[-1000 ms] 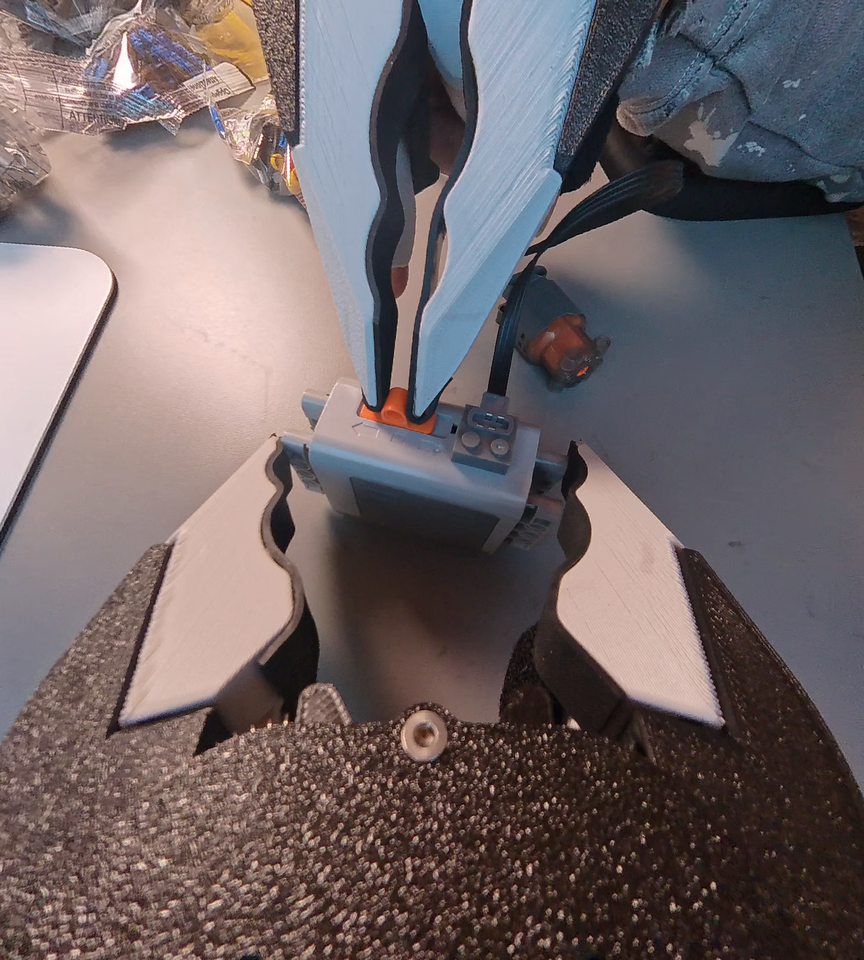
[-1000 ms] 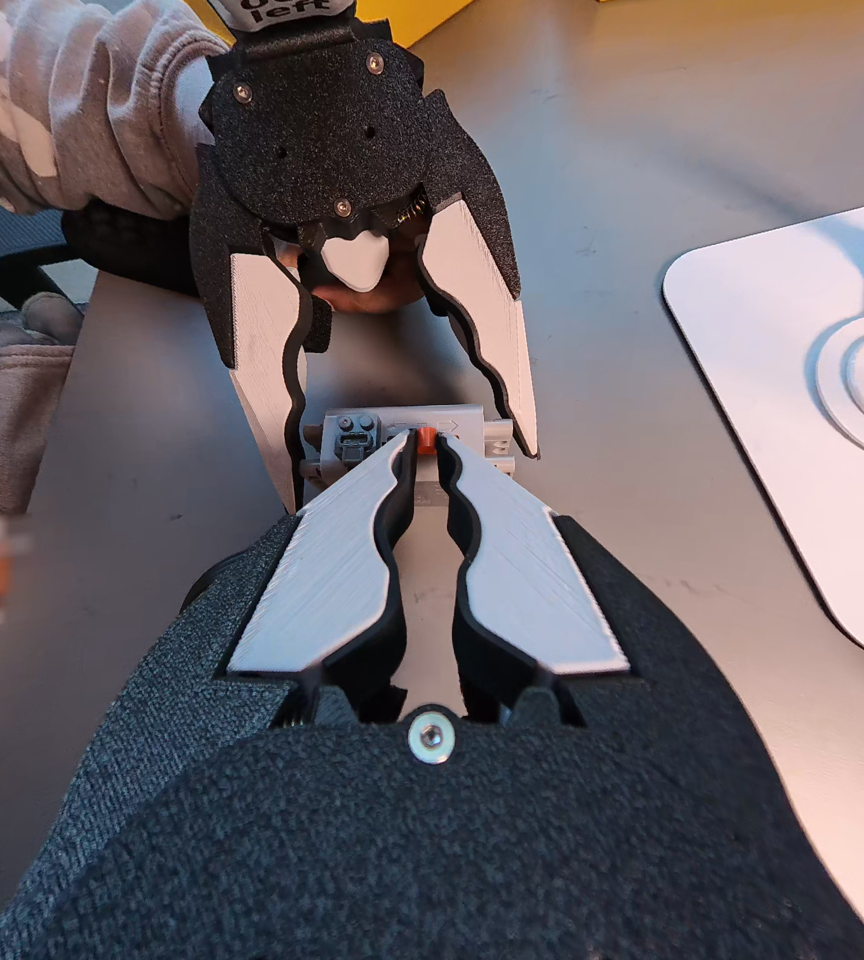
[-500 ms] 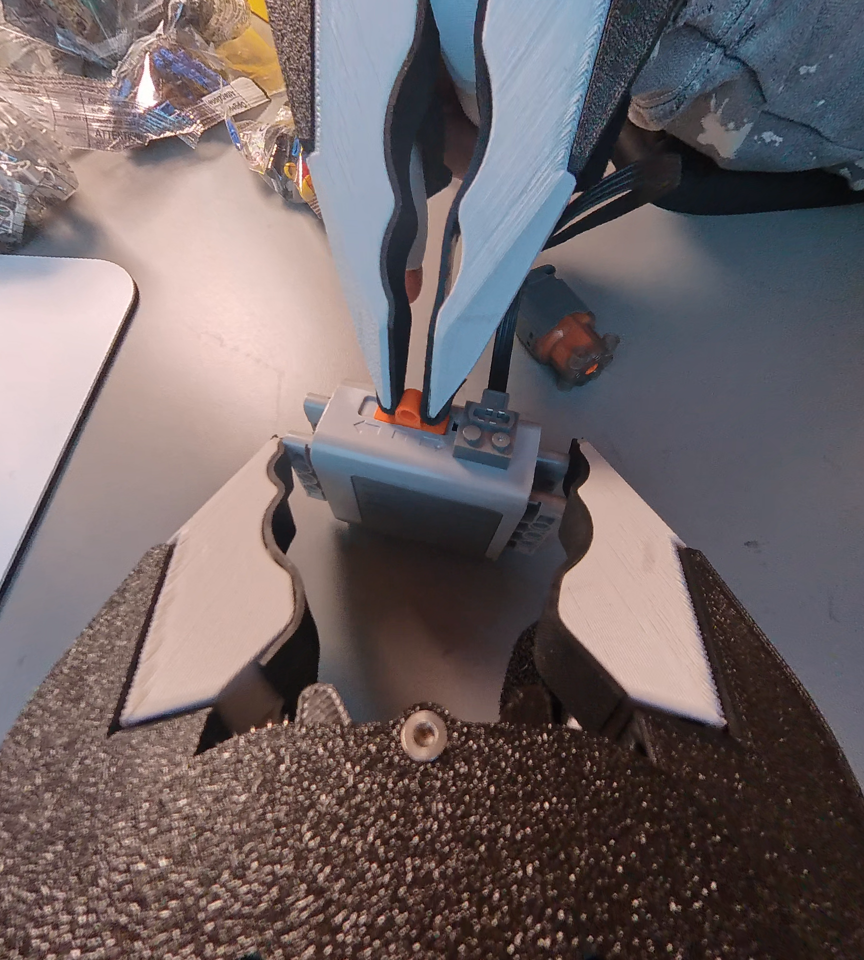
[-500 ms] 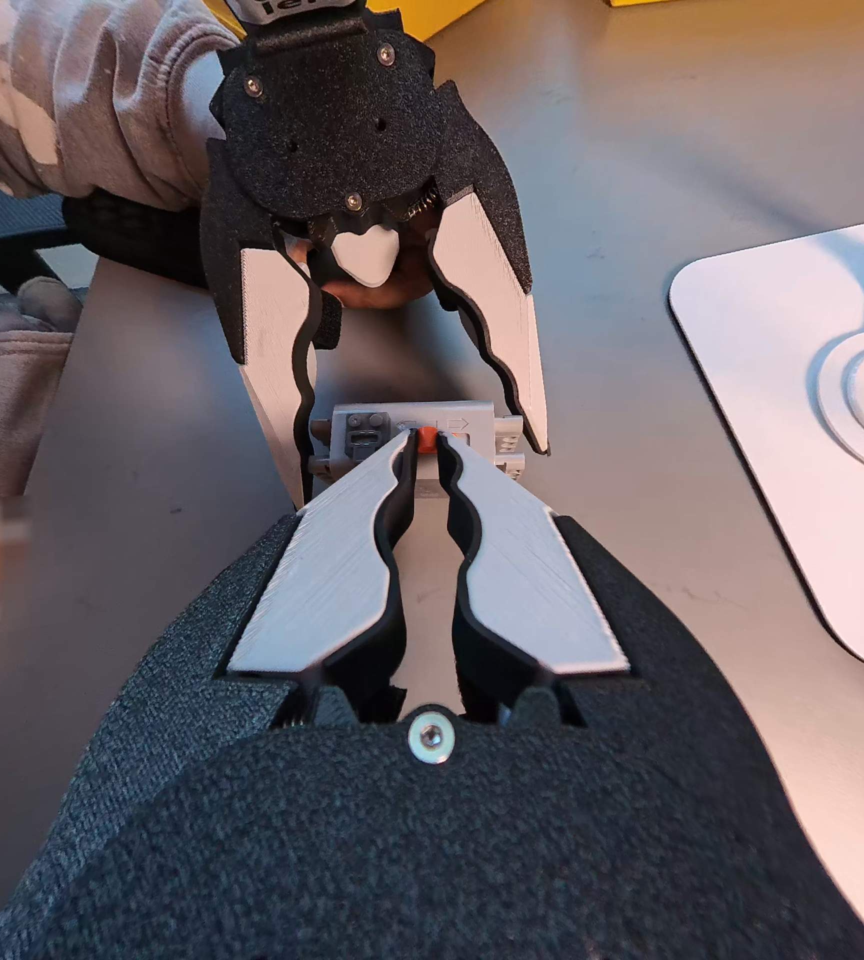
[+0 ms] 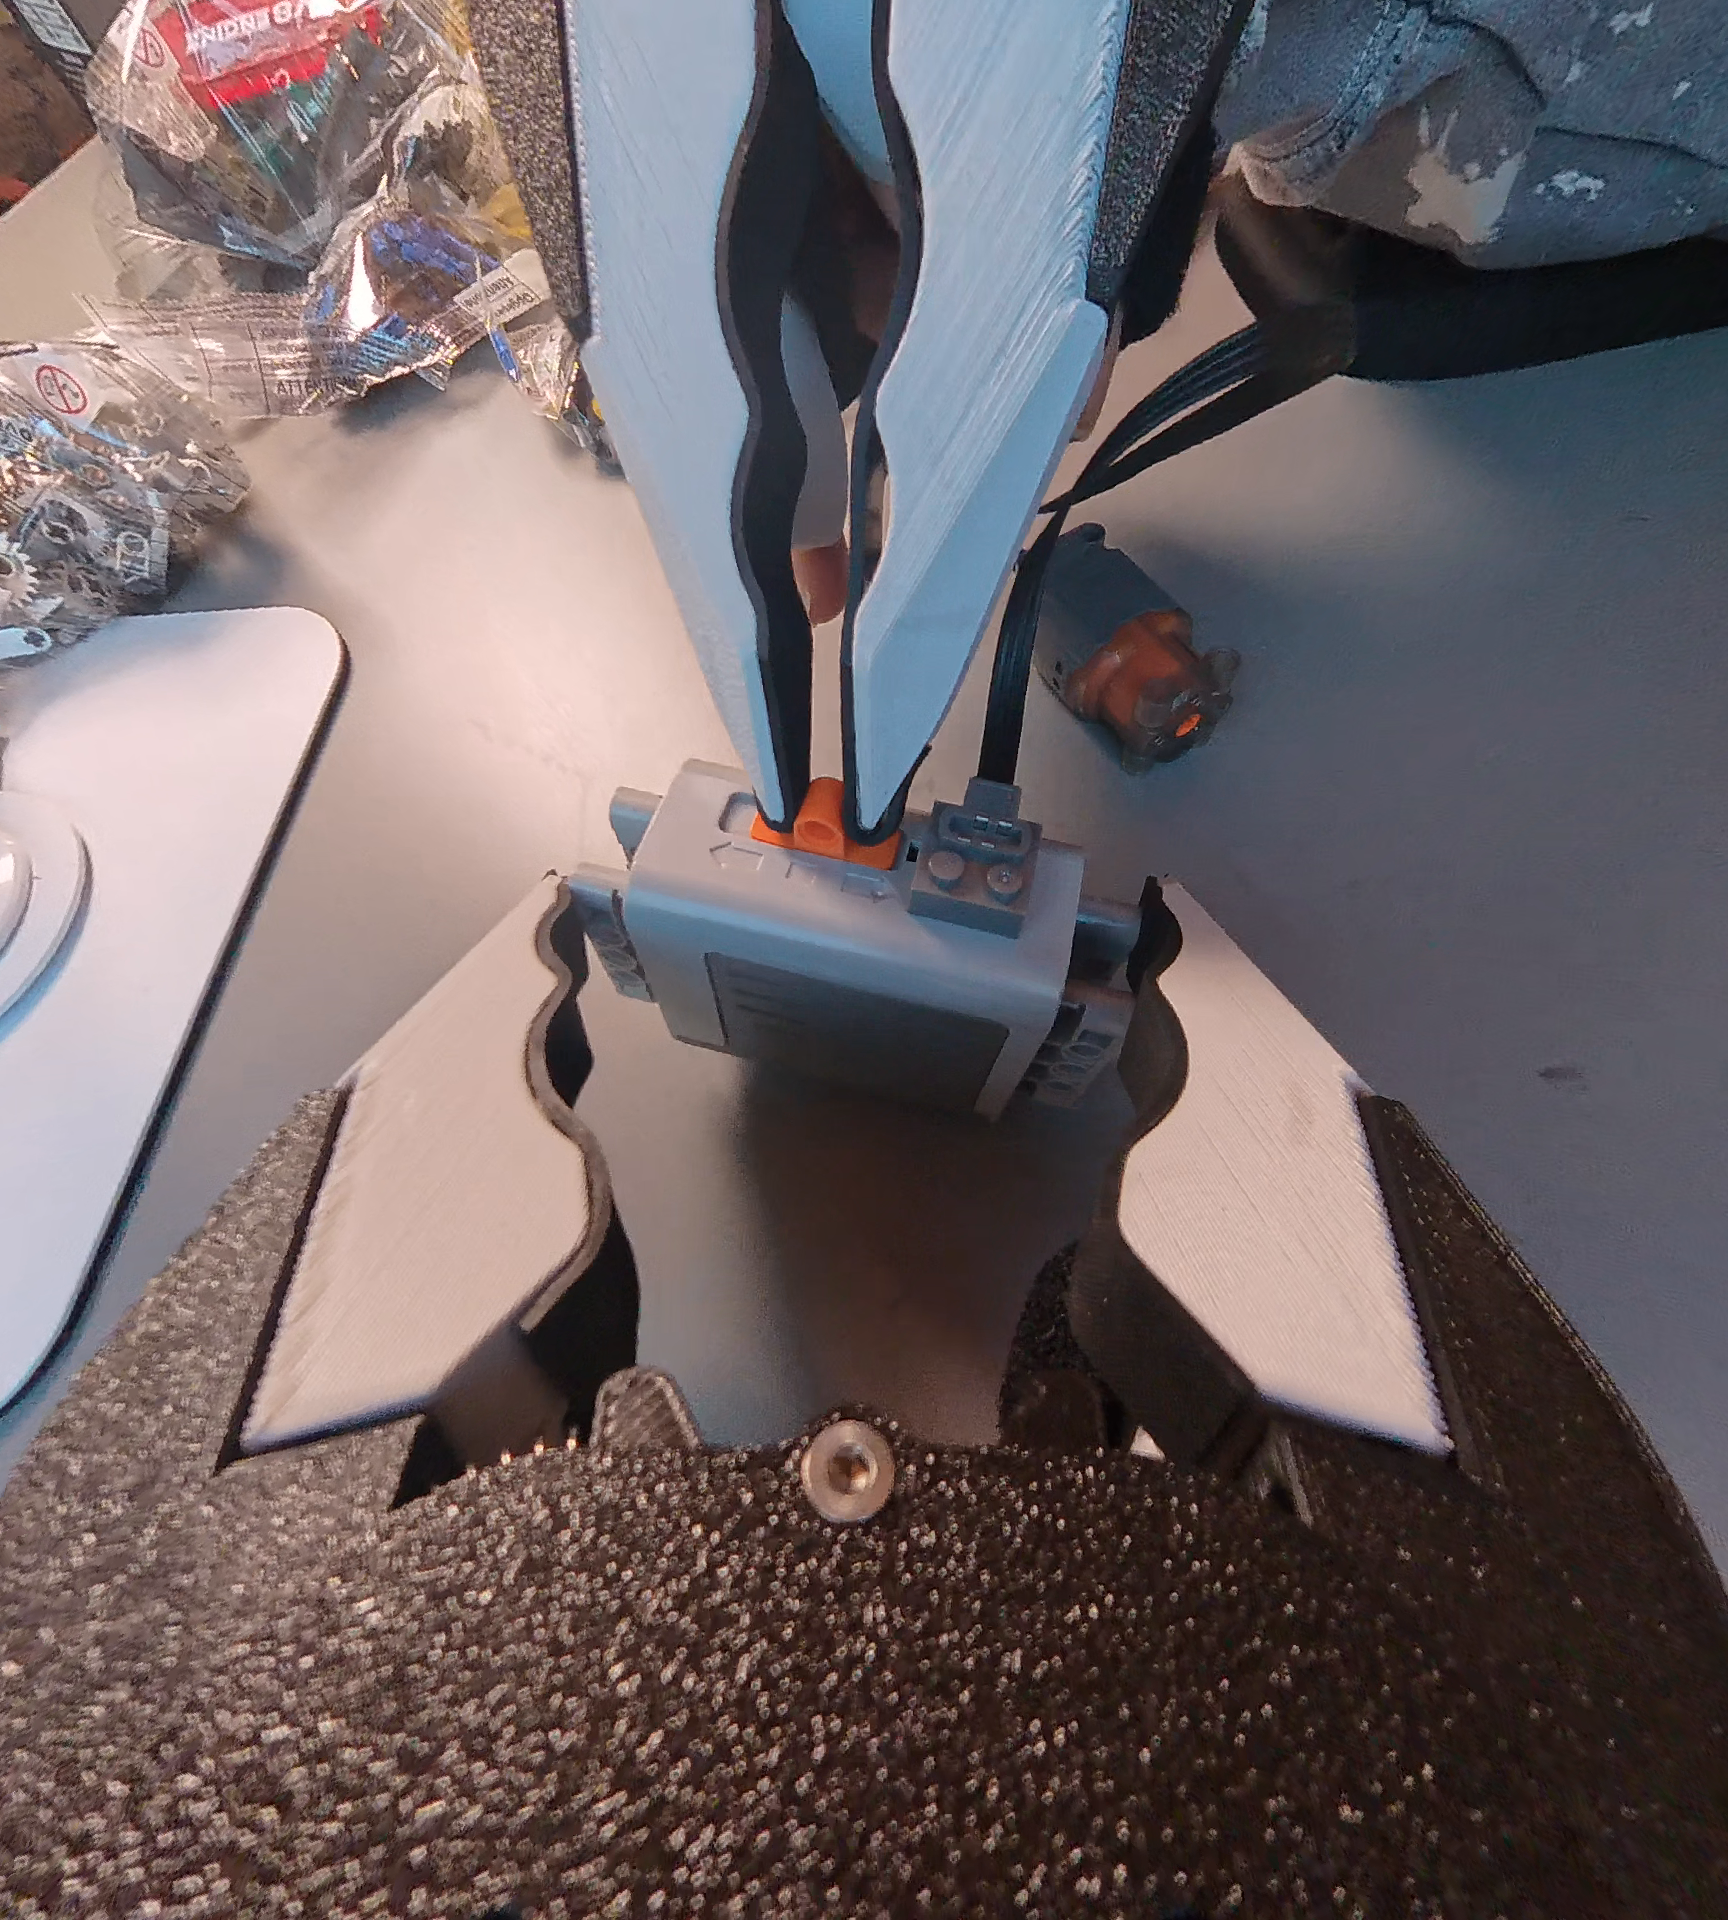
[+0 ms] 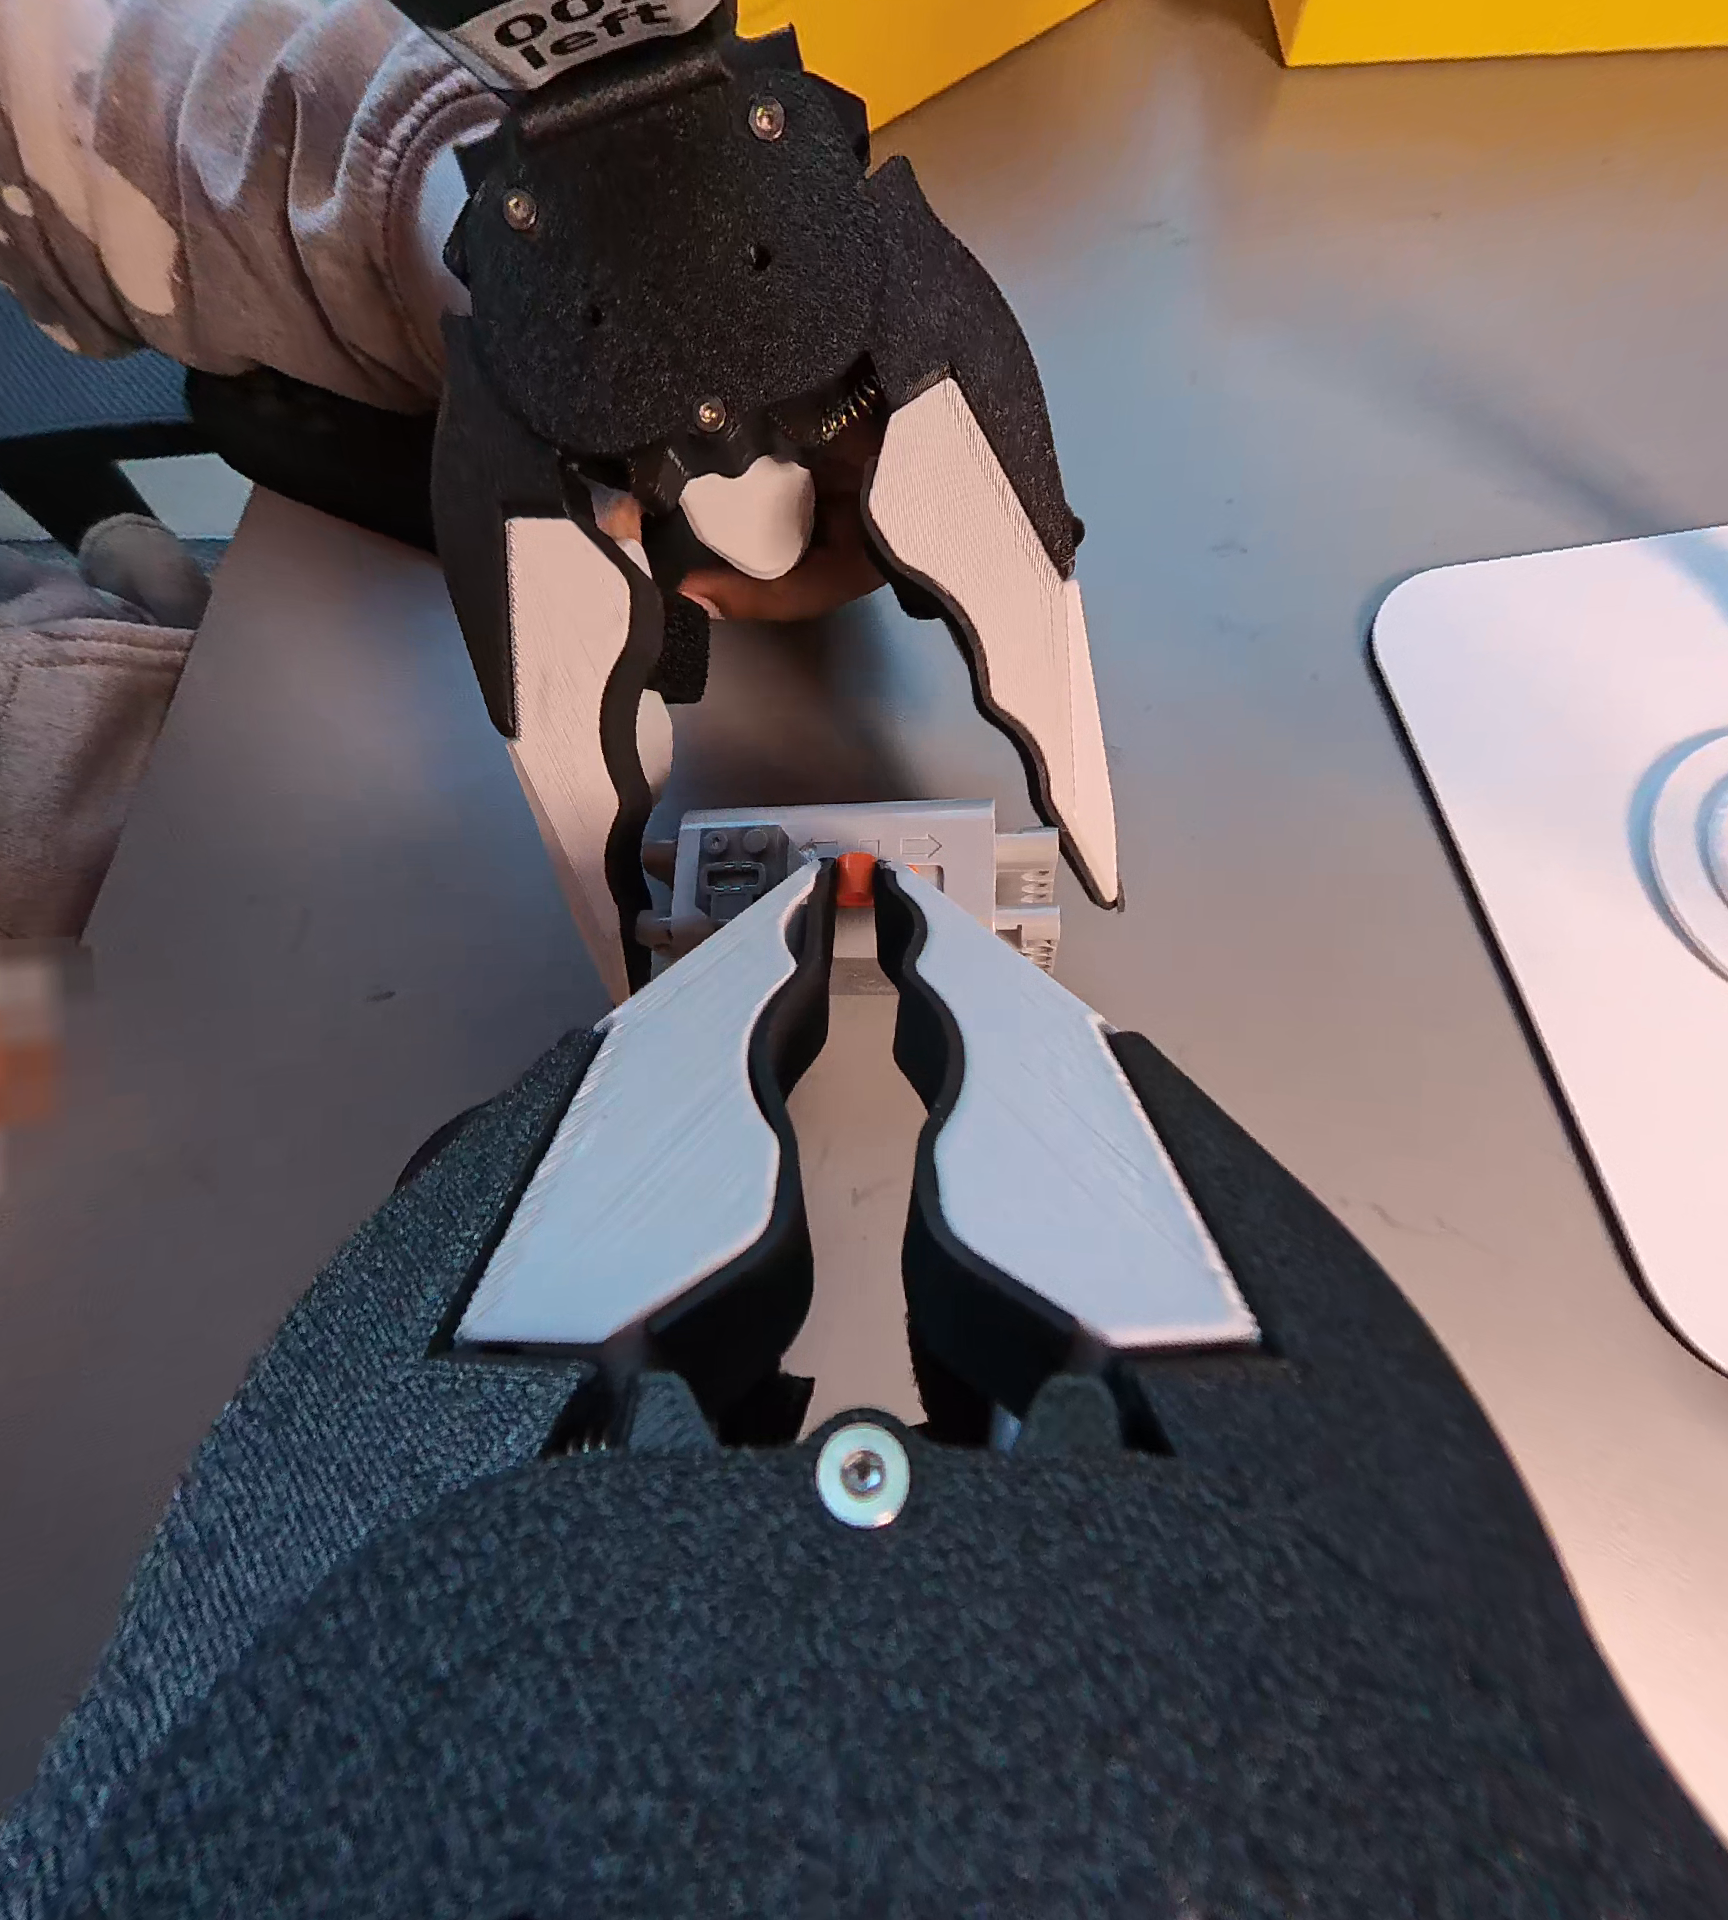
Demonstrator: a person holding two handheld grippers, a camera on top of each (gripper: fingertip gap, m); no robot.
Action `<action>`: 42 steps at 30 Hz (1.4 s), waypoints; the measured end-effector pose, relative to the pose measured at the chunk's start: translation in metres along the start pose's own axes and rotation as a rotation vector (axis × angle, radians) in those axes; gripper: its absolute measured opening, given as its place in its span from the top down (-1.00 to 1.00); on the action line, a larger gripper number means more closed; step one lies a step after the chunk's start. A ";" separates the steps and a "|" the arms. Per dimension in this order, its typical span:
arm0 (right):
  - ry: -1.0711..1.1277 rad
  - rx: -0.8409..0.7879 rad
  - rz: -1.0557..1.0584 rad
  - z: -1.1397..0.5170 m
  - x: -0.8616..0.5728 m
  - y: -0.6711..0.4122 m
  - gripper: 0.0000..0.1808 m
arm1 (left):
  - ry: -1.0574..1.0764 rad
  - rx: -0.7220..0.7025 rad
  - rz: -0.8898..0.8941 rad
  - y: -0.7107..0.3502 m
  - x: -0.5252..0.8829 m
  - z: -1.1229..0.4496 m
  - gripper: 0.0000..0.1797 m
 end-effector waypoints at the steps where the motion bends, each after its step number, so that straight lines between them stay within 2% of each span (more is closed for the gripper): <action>1: 0.000 -0.001 0.008 0.000 0.001 0.000 0.93 | -0.007 0.000 -0.009 0.000 -0.001 0.000 -0.14; 11: 0.034 -0.007 0.093 0.001 0.006 0.000 0.93 | -0.041 0.000 -0.043 -0.002 -0.004 0.001 -0.14; 34: 0.039 -0.036 0.118 0.005 0.004 0.003 0.93 | -0.041 -0.002 -0.048 -0.004 -0.007 -0.001 -0.13; 39: 0.049 -0.055 0.093 0.002 0.000 0.004 0.93 | -0.003 -0.003 0.016 -0.001 -0.003 -0.002 -0.13; 42: 0.060 -0.071 -0.005 -0.002 -0.011 0.007 0.92 | 0.060 0.010 0.144 0.003 0.007 -0.003 -0.13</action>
Point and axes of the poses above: each gripper's, where its closed fingertips meet, z back along the fingers, y out of its underside, x = y × z across the jaws, the point moved 7 cm from there along z, back along the fingers, and after that the axes turned 9 degrees about -z, right-handed, at the moved point
